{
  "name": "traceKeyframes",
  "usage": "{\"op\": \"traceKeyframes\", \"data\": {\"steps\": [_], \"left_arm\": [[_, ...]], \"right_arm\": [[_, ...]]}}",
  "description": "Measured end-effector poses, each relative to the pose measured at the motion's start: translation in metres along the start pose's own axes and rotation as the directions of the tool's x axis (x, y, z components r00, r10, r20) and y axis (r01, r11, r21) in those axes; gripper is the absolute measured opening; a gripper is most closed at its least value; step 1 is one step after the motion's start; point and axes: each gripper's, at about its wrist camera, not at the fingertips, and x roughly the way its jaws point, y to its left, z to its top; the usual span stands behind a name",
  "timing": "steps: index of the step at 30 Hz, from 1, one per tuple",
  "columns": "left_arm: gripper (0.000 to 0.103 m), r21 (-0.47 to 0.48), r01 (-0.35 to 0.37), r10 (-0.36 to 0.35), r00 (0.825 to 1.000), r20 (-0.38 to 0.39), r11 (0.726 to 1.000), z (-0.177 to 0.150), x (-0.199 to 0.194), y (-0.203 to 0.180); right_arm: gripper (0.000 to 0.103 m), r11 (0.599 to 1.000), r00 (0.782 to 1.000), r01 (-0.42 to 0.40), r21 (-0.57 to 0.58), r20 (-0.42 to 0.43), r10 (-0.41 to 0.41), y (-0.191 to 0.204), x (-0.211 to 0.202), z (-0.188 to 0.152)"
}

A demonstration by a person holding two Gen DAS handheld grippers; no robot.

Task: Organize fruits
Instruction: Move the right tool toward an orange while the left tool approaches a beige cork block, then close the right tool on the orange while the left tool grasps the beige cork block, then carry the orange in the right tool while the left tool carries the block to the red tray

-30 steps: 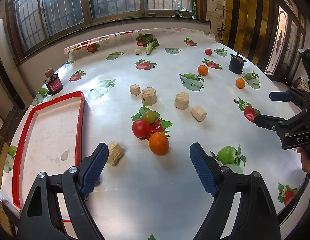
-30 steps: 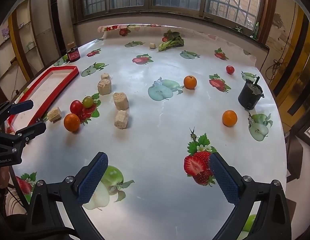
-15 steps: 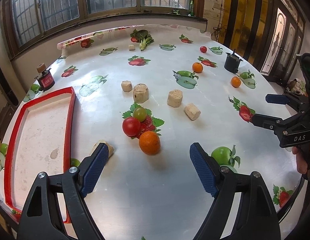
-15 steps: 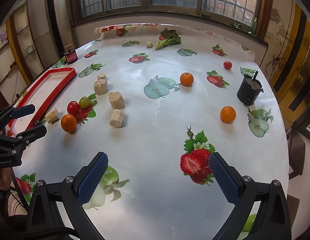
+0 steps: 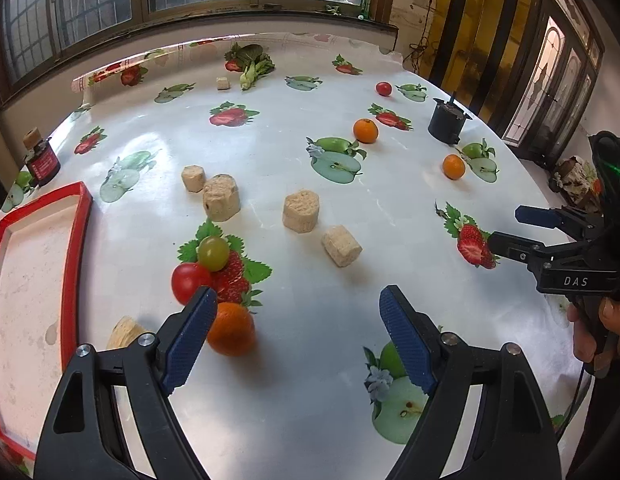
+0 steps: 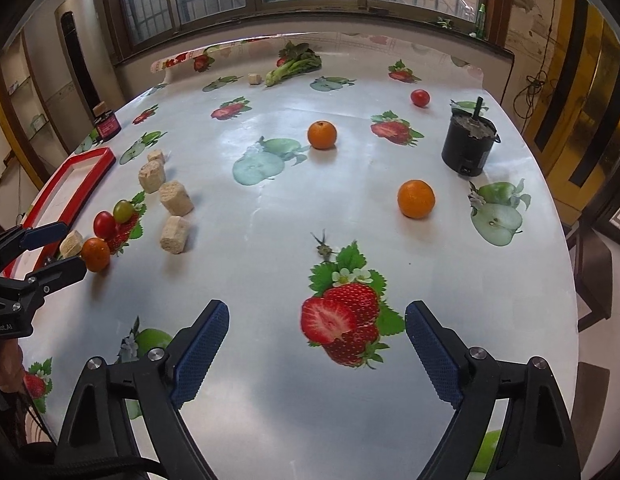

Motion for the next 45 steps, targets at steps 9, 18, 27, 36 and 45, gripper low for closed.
{"op": "traceKeyframes", "data": {"steps": [9, 18, 27, 36, 45], "left_arm": [[0.083, -0.046, 0.009, -0.011, 0.999, -0.047, 0.999, 0.018, 0.037, -0.007], [0.053, -0.036, 0.016, -0.02, 0.993, -0.119, 0.999, 0.02, 0.073, -0.017], [0.03, -0.063, 0.033, -0.038, 0.995, -0.088, 0.997, 0.02, 0.069, -0.004], [0.03, -0.065, 0.054, -0.057, 0.997, -0.044, 0.996, 0.004, 0.032, 0.009], [0.03, -0.08, 0.018, -0.018, 1.0, -0.002, 0.997, -0.008, 0.001, 0.029]], "right_arm": [[0.073, 0.994, 0.999, 0.049, 0.099, 0.005, -0.05, -0.055, 0.031, 0.033], [0.045, 0.988, 0.999, 0.046, 0.15, -0.011, -0.045, -0.08, 0.082, 0.062], [0.035, 0.991, 0.999, 0.047, 0.123, -0.003, -0.047, -0.068, 0.087, 0.061], [0.035, 0.996, 0.999, -0.04, 0.081, 0.021, 0.039, -0.017, 0.056, 0.04], [0.035, 0.992, 0.992, -0.123, 0.006, 0.017, 0.123, 0.043, 0.038, 0.027]]}}
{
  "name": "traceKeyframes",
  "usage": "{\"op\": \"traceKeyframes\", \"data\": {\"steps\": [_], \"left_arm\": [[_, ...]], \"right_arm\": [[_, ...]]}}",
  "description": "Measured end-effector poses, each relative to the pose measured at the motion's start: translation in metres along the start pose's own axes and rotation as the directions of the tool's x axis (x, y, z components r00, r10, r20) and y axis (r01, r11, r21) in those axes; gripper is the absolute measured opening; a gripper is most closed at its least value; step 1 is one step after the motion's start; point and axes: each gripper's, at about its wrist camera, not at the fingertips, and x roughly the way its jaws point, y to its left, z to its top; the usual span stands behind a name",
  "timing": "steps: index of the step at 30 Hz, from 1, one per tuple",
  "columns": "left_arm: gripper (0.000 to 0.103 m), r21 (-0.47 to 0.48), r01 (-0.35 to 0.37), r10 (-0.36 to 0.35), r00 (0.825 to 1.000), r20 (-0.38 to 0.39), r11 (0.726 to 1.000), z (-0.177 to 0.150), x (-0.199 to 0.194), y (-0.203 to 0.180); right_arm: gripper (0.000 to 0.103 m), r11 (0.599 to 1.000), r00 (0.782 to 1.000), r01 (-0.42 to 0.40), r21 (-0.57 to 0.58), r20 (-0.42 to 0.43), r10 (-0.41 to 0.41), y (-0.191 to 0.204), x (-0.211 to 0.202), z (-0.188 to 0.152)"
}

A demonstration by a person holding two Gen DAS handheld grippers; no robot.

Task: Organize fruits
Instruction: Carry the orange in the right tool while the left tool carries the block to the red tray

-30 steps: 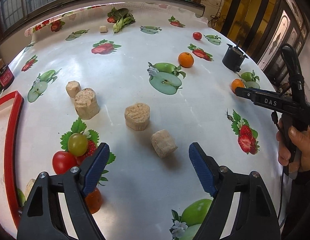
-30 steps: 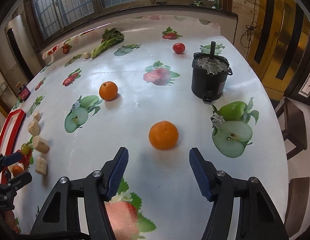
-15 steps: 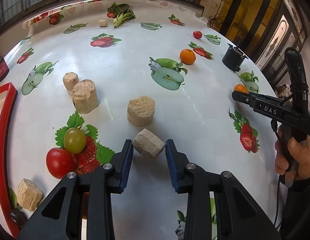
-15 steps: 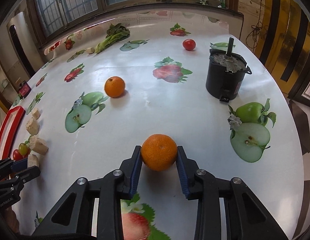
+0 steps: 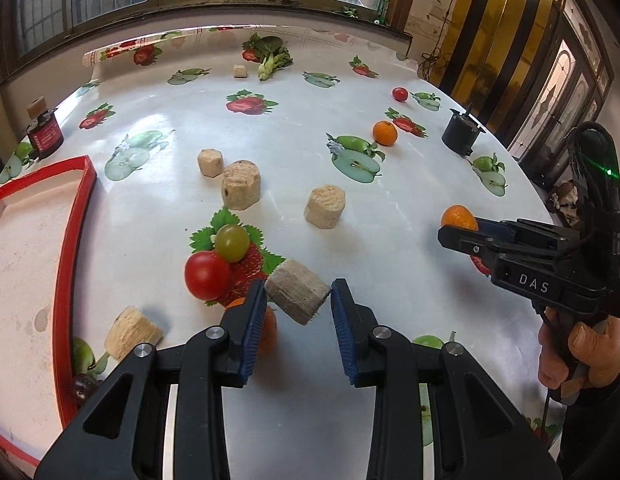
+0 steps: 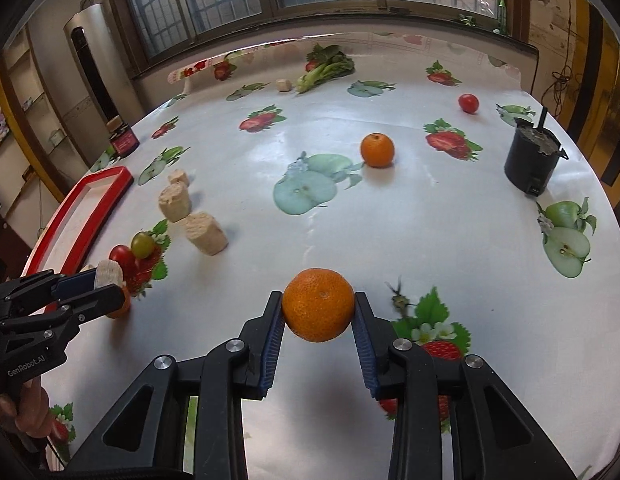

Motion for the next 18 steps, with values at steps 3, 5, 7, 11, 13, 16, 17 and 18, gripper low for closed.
{"op": "traceKeyframes", "data": {"steps": [3, 5, 7, 11, 13, 16, 17, 18], "left_arm": [[0.03, -0.015, -0.024, 0.024, 1.0, 0.015, 1.0, -0.005, -0.009, 0.008], [0.03, -0.018, -0.044, 0.044, 0.999, 0.03, 0.999, -0.007, -0.015, 0.014], [0.031, -0.02, -0.061, 0.062, 0.997, 0.043, 0.998, -0.01, -0.022, 0.02], [0.031, -0.045, -0.077, 0.079, 0.995, 0.059, 0.996, -0.015, -0.032, 0.036], [0.031, -0.06, -0.083, 0.087, 0.994, 0.066, 0.995, -0.018, -0.036, 0.044], [0.031, -0.079, -0.097, 0.102, 0.992, 0.072, 0.992, -0.022, -0.041, 0.056], [0.031, -0.084, -0.099, 0.105, 0.992, 0.072, 0.992, -0.024, -0.042, 0.059], [0.031, -0.089, -0.102, 0.108, 0.992, 0.072, 0.991, -0.026, -0.044, 0.064]], "right_arm": [[0.035, 1.0, 1.0, -0.024, -0.018, -0.005, 0.024, 0.018, -0.001, -0.003], [0.035, 0.999, 0.999, -0.039, -0.034, -0.009, 0.039, 0.03, -0.001, -0.005], [0.035, 0.997, 0.998, -0.056, -0.049, -0.011, 0.056, 0.043, -0.002, -0.006], [0.035, 0.993, 0.996, -0.09, -0.077, -0.01, 0.09, 0.067, -0.005, -0.007], [0.034, 0.99, 0.994, -0.109, -0.086, -0.012, 0.108, 0.078, -0.006, -0.008], [0.034, 0.986, 0.992, -0.128, -0.105, -0.015, 0.128, 0.094, -0.007, -0.01], [0.034, 0.985, 0.991, -0.134, -0.11, -0.016, 0.133, 0.1, -0.006, -0.01], [0.034, 0.984, 0.99, -0.139, -0.116, -0.018, 0.138, 0.105, -0.006, -0.011]]}}
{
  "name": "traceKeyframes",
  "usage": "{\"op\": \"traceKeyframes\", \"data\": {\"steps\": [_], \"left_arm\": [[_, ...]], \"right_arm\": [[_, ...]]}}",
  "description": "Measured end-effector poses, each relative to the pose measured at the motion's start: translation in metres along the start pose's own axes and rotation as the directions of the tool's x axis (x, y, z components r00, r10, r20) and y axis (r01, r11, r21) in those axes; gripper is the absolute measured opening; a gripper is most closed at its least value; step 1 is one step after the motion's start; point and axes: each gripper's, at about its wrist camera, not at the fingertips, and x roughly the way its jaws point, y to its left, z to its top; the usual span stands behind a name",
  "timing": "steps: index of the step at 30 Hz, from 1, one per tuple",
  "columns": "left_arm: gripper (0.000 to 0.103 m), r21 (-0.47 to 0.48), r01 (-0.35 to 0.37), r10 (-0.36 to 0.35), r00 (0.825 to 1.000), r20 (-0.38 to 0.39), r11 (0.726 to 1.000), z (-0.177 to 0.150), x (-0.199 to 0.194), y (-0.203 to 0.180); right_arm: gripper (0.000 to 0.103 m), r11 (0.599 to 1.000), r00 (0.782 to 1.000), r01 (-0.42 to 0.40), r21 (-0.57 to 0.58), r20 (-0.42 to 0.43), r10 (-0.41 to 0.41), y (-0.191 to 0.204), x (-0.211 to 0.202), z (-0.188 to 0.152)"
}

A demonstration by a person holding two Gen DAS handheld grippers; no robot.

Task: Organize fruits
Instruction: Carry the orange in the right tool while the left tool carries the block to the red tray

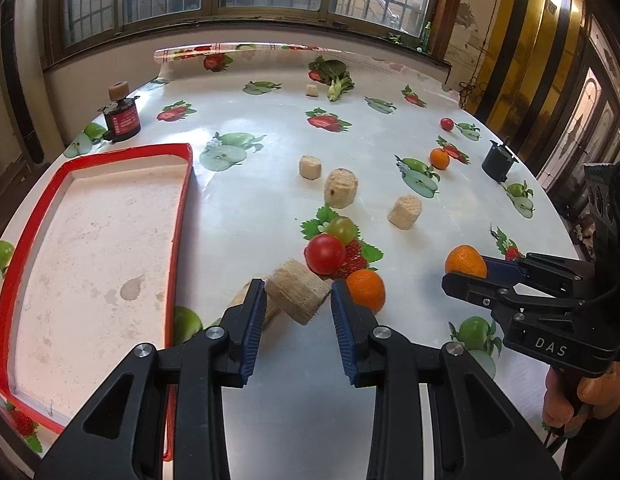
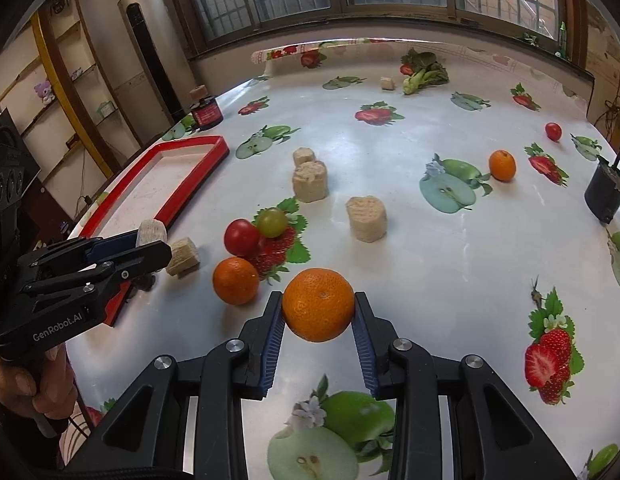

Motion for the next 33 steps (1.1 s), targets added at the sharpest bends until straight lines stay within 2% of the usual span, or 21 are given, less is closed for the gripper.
{"op": "traceKeyframes", "data": {"steps": [15, 33], "left_arm": [[0.031, -0.081, -0.053, 0.056, 0.998, 0.031, 0.995, -0.008, -0.021, 0.055], [0.031, -0.188, -0.155, 0.161, 0.987, 0.018, 0.97, -0.022, -0.037, 0.131]], "right_arm": [[0.034, 0.995, 0.998, -0.069, -0.072, -0.013, 0.069, 0.059, 0.017, 0.009], [0.034, 0.964, 0.982, -0.186, -0.188, -0.023, 0.185, 0.145, 0.036, 0.03]]}}
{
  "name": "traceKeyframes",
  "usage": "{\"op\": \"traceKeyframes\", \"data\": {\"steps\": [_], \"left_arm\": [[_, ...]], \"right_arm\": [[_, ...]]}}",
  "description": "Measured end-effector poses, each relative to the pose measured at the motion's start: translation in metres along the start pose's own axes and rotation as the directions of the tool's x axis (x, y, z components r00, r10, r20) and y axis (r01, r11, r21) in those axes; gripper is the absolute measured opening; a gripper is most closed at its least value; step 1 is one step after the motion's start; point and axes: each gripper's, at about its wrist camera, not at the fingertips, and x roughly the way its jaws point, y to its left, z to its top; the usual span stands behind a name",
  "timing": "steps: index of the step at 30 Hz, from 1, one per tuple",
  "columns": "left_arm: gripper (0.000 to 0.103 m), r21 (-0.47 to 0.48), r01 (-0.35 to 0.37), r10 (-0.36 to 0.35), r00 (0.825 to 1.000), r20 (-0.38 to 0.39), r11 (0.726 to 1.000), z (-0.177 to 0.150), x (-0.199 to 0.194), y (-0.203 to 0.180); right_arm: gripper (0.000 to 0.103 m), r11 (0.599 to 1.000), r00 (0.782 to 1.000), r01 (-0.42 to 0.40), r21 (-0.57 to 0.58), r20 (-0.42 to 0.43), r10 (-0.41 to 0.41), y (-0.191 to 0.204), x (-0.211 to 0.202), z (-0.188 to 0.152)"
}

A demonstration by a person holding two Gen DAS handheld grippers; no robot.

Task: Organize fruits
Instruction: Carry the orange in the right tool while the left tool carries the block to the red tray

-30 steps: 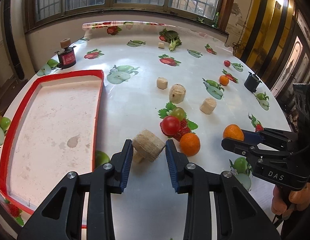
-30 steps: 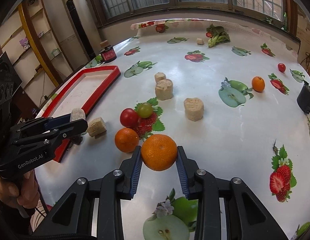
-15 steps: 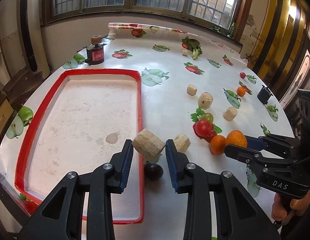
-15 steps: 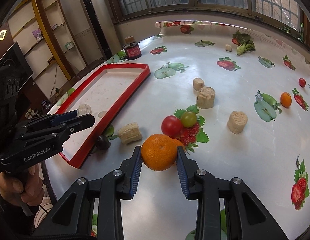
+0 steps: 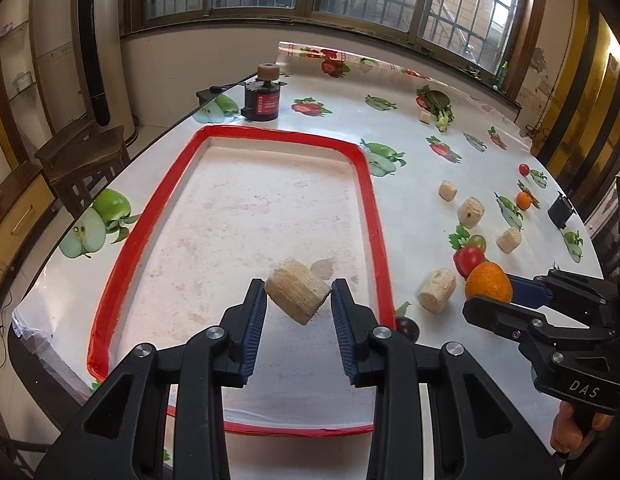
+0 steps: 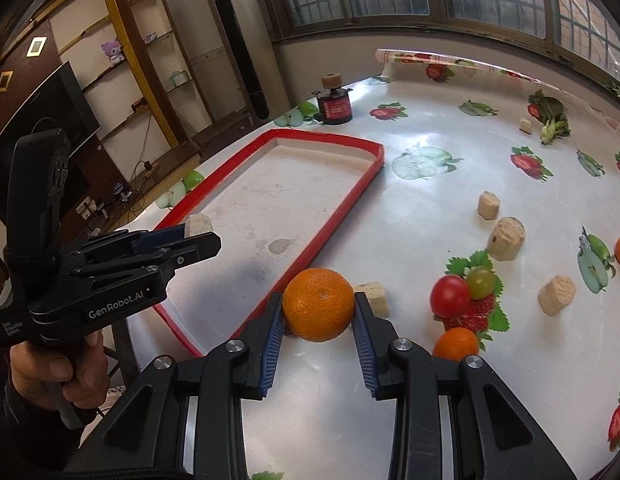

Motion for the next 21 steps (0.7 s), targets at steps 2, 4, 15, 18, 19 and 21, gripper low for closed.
{"op": "traceKeyframes", "data": {"steps": [2, 4, 15, 18, 19, 21], "left_arm": [[0.031, -0.012, -0.013, 0.013, 1.0, 0.0, 1.0, -0.001, -0.001, 0.009], [0.031, -0.025, -0.026, 0.026, 1.0, -0.001, 0.999, -0.002, -0.001, 0.019], [0.031, -0.076, -0.082, 0.079, 0.996, -0.037, 0.994, -0.008, 0.009, 0.065], [0.031, -0.079, -0.084, 0.08, 0.995, -0.054, 0.993, -0.011, 0.014, 0.069], [0.031, -0.078, -0.084, 0.08, 0.995, -0.058, 0.993, -0.012, 0.015, 0.07], [0.031, -0.079, -0.084, 0.078, 0.995, -0.068, 0.993, -0.013, 0.02, 0.071]], "right_arm": [[0.034, 1.0, 1.0, -0.015, -0.008, -0.005, 0.015, 0.007, 0.006, 0.003], [0.034, 0.999, 1.0, -0.029, -0.018, -0.01, 0.029, 0.014, 0.011, 0.005], [0.034, 0.988, 0.992, -0.116, -0.1, -0.061, 0.11, 0.064, 0.05, 0.02], [0.034, 0.986, 0.988, -0.129, -0.11, -0.096, 0.119, 0.073, 0.069, 0.02], [0.034, 0.985, 0.987, -0.131, -0.115, -0.106, 0.119, 0.075, 0.075, 0.019], [0.034, 0.983, 0.985, -0.137, -0.126, -0.125, 0.122, 0.08, 0.086, 0.019]]}}
